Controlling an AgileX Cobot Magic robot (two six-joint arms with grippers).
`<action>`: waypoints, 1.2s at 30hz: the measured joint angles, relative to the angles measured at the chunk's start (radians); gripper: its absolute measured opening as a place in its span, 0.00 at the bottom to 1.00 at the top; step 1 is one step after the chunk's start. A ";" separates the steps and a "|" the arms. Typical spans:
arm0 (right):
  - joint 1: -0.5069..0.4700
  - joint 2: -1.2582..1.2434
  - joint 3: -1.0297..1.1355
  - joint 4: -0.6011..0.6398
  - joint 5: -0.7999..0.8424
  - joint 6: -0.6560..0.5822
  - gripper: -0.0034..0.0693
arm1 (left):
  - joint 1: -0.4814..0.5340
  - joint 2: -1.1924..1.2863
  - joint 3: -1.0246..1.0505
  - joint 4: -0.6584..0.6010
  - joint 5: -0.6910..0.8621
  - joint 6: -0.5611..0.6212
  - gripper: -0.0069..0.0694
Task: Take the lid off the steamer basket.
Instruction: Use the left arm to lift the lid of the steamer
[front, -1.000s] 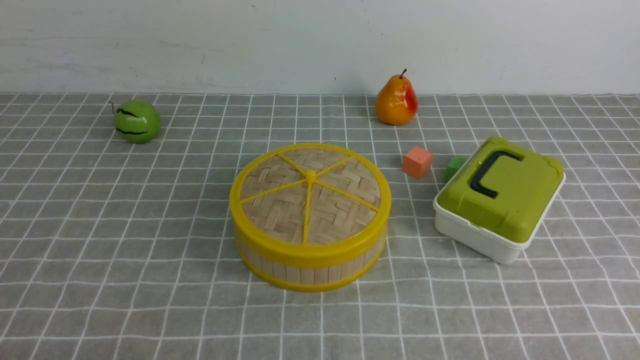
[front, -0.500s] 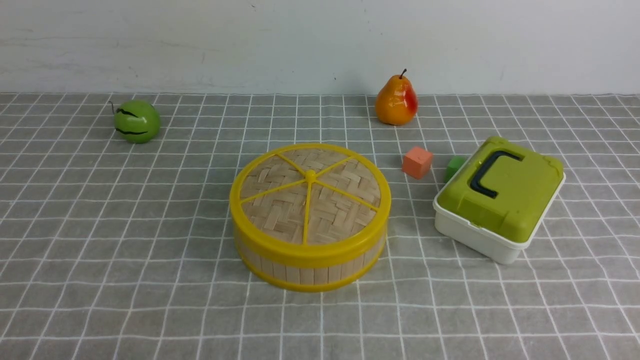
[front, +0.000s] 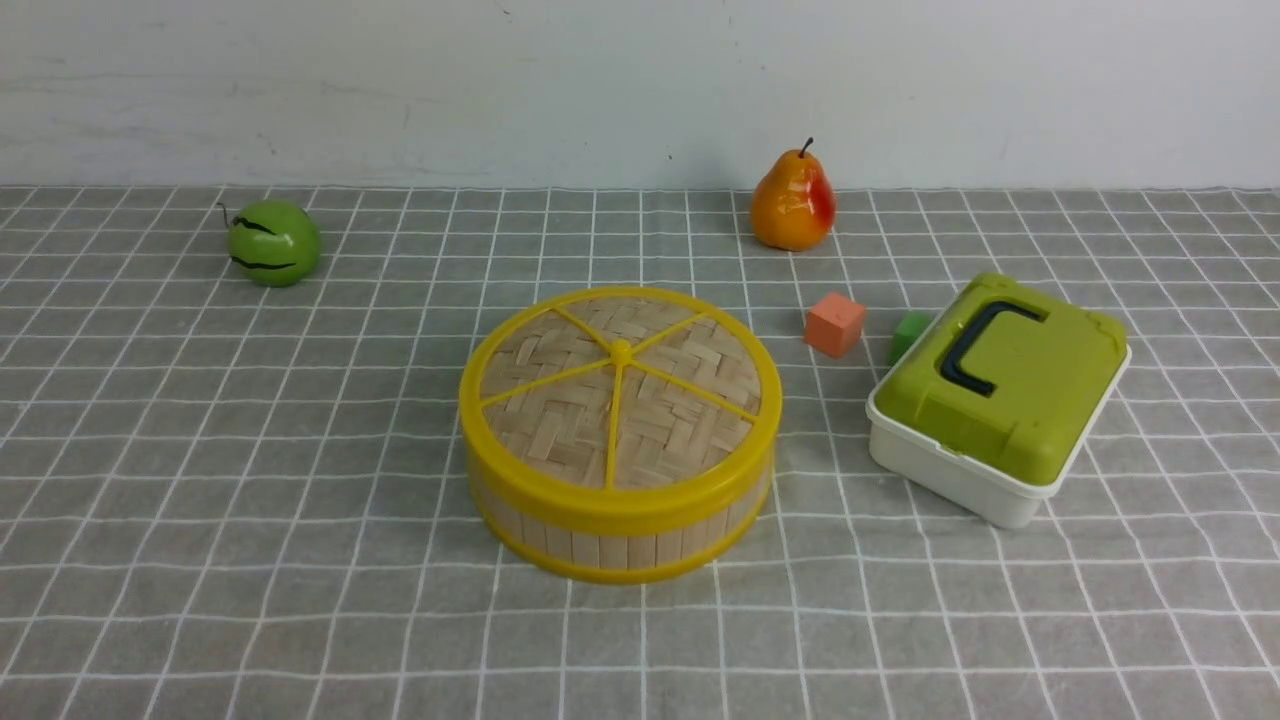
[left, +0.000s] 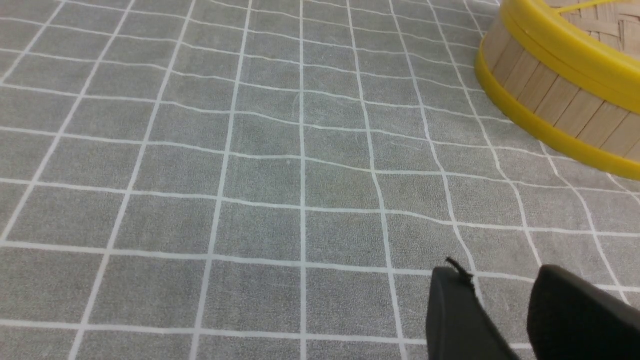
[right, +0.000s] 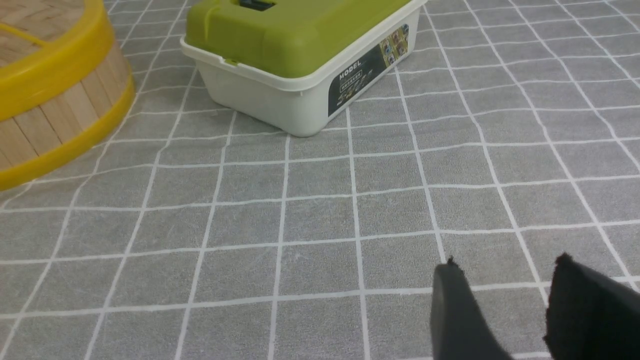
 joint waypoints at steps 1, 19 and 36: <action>0.000 0.000 0.000 0.000 0.000 0.000 0.38 | 0.000 0.000 0.000 0.000 0.000 0.000 0.38; 0.000 0.000 0.000 0.000 0.000 0.000 0.38 | 0.000 0.000 0.003 0.021 -0.596 0.003 0.40; 0.000 0.000 0.000 0.000 0.000 0.000 0.38 | 0.000 0.059 -0.336 -0.276 -0.781 0.056 0.12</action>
